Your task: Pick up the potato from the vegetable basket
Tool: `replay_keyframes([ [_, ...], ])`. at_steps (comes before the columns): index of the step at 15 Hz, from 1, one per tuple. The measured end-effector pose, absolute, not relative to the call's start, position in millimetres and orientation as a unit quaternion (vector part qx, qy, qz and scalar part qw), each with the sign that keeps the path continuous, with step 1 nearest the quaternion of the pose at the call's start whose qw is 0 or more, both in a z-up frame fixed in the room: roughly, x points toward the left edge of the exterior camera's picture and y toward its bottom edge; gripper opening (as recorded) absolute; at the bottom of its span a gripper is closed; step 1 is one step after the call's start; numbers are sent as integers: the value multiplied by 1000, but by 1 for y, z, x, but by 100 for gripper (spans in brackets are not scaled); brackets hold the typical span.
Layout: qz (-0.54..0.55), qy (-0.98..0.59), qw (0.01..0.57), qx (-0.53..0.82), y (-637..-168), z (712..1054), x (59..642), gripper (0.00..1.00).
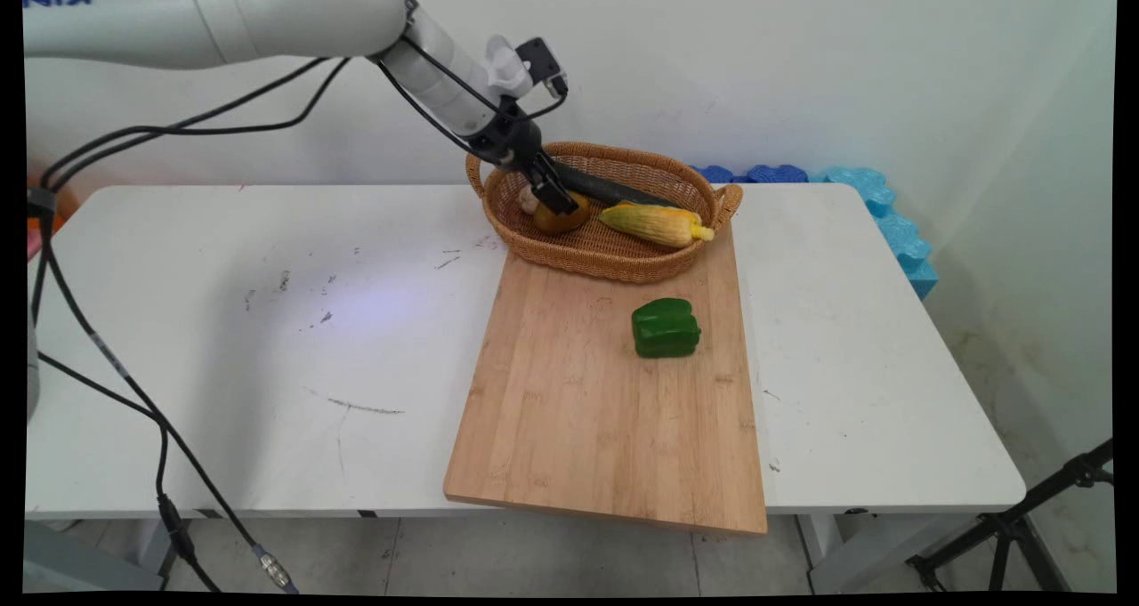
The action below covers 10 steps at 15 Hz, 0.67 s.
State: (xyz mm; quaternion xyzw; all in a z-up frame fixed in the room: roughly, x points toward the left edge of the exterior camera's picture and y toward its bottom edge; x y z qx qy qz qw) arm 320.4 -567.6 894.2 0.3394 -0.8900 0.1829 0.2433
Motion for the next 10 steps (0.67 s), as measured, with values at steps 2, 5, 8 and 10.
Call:
replay_keyframes([
  [2, 183, -886, 241, 350, -576, 882, 319, 100],
  [5, 183, -882, 238, 363, -585, 867, 318, 100],
  [8, 181, -879, 236, 373, -592, 854, 316, 100],
  [10, 180, -876, 235, 380, -596, 848, 315, 100],
])
